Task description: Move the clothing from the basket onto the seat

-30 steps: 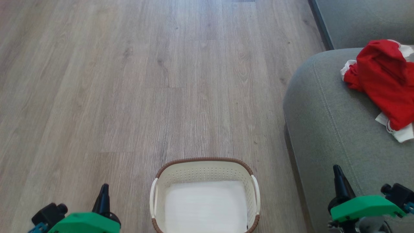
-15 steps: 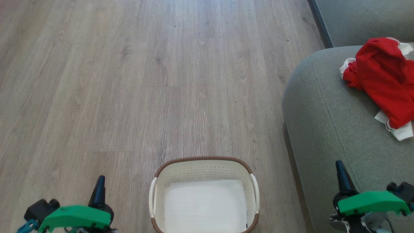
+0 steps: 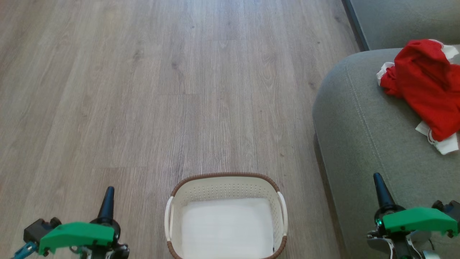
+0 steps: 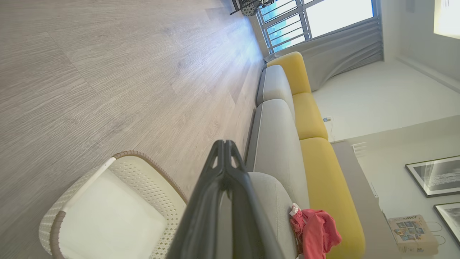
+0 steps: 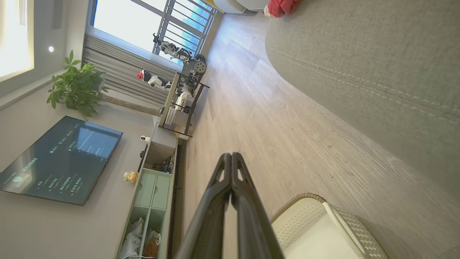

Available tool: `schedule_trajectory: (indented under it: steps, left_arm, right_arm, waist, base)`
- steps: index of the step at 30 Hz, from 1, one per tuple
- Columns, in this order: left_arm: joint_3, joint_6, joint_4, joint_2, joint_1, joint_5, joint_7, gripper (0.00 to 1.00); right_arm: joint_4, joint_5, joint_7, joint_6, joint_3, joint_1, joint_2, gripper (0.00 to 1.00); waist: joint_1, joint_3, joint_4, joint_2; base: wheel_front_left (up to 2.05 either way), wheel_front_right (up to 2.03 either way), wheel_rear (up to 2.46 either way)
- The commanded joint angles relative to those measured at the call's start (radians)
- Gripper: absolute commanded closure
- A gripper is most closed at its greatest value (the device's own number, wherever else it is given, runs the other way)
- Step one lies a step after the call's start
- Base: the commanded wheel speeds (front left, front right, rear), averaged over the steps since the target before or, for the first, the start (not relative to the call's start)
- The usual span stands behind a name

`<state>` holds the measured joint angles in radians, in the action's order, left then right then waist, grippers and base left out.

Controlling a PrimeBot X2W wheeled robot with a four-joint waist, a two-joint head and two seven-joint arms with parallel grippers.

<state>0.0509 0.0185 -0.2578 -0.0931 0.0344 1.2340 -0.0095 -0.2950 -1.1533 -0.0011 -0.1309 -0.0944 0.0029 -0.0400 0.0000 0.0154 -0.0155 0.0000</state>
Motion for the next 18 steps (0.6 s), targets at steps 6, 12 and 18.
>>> schedule_trajectory:
  steps: [6,12,18]
  left_arm:
    - [-0.053,0.026,0.025,0.003,-0.072,0.076,0.022,1.00]
    - [-0.072,0.042,0.023,0.009,-0.085,0.135,0.039,1.00]
    - [-0.091,0.059,0.020,0.015,-0.098,0.193,0.057,1.00]
  right_arm:
    - [0.039,-0.092,0.023,0.000,0.005,-0.068,-0.009,1.00]
    - [0.041,-0.161,0.040,0.000,0.000,-0.076,-0.009,1.00]
    - [0.043,-0.230,0.057,0.000,-0.004,-0.084,-0.010,1.00]
  waist:
    - [0.0000,-0.003,0.003,0.0000]
    - [0.0000,-0.006,0.005,0.0000]
    - [0.0000,-0.009,0.008,0.0000]
  base:
    - [0.00,0.00,0.00]
    - [0.00,0.00,0.00]
    - [0.00,0.00,0.00]
